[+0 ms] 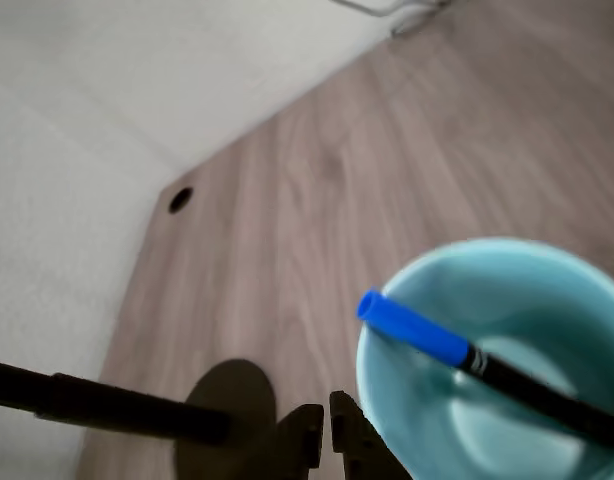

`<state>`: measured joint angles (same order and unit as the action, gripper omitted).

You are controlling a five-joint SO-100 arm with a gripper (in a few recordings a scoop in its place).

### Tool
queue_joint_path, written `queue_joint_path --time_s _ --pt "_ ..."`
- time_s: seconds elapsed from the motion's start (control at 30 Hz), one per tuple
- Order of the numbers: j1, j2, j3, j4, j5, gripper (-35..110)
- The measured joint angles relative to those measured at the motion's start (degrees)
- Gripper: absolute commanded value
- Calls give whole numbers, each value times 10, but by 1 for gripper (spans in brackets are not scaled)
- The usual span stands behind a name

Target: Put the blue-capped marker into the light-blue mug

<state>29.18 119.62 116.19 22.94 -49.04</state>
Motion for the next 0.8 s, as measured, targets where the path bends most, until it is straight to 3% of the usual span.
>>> queue_joint_path --time_s 0.37,0.6,0.8 --pt "-108 -27 -13 98 136 0" --pt "-193 -30 -5 196 295 0" --pt "-219 -11 60 207 362 0"
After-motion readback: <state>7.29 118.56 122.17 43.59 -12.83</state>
